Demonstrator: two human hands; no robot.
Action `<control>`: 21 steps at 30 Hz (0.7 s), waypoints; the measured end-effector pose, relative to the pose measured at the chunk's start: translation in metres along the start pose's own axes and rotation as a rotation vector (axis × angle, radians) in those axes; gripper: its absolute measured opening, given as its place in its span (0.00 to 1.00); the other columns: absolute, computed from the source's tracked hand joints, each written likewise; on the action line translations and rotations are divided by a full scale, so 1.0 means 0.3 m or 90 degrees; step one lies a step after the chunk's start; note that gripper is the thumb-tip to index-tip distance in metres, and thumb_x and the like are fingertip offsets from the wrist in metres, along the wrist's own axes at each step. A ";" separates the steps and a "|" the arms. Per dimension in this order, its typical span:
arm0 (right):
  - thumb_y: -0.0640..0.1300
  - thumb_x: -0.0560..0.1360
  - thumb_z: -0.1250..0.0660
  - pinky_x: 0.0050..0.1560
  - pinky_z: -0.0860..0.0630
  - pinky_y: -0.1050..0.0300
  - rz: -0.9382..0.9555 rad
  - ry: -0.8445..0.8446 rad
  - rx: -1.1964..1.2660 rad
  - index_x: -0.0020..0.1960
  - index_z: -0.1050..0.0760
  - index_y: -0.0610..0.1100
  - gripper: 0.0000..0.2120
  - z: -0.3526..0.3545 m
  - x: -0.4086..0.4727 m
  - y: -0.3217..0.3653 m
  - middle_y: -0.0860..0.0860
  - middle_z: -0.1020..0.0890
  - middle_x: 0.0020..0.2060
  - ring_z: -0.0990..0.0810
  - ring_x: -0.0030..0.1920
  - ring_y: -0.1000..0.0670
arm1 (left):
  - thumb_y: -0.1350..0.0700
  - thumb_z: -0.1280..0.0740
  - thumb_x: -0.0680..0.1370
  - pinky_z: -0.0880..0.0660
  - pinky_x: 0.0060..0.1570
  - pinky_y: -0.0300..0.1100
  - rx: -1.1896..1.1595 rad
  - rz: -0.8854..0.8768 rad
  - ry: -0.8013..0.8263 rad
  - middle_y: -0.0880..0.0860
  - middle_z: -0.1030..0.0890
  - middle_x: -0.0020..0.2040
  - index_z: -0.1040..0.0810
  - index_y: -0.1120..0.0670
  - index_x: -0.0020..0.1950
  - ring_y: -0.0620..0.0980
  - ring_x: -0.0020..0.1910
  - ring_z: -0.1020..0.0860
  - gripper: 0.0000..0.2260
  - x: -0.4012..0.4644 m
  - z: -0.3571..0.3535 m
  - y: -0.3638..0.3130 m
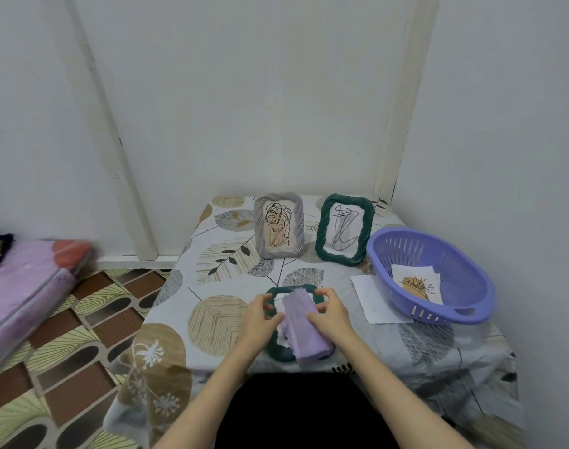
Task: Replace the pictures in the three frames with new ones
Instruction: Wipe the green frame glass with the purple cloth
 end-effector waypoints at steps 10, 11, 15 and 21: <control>0.50 0.79 0.50 0.63 0.37 0.52 0.244 0.023 -0.559 0.68 0.36 0.43 0.20 -0.119 -0.038 -0.032 0.44 0.42 0.73 0.37 0.64 0.43 | 0.52 0.40 0.79 0.49 0.71 0.38 0.323 -0.138 0.140 0.52 0.38 0.75 0.37 0.56 0.72 0.49 0.73 0.40 0.22 0.038 0.003 0.115; 0.55 0.78 0.56 0.63 0.37 0.51 0.247 0.026 -0.578 0.69 0.37 0.44 0.25 -0.121 -0.035 -0.041 0.44 0.43 0.73 0.37 0.65 0.43 | 0.48 0.39 0.78 0.48 0.72 0.40 0.327 -0.134 0.153 0.51 0.39 0.75 0.38 0.54 0.72 0.49 0.74 0.41 0.24 0.043 0.007 0.124; 0.59 0.74 0.47 0.62 0.32 0.47 0.274 0.049 -0.617 0.69 0.36 0.43 0.29 -0.137 -0.026 -0.065 0.38 0.37 0.71 0.32 0.64 0.38 | 0.22 0.47 0.56 0.53 0.74 0.50 0.324 -0.102 0.230 0.43 0.46 0.76 0.43 0.47 0.74 0.47 0.76 0.50 0.51 0.048 0.039 0.153; 0.45 0.77 0.41 0.63 0.35 0.50 0.242 0.003 -0.634 0.73 0.47 0.37 0.29 -0.163 0.076 -0.032 0.39 0.40 0.70 0.35 0.64 0.41 | 0.22 0.37 0.46 0.63 0.73 0.49 0.338 -0.106 0.315 0.45 0.52 0.77 0.52 0.46 0.76 0.46 0.76 0.58 0.63 0.070 0.063 0.177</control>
Point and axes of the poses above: each hand's wrist, its own x-axis towards the middle knuckle, its own z-axis out of the back of the hand, y = z × x, the point moved 4 cm from there along x, towards the middle knuckle
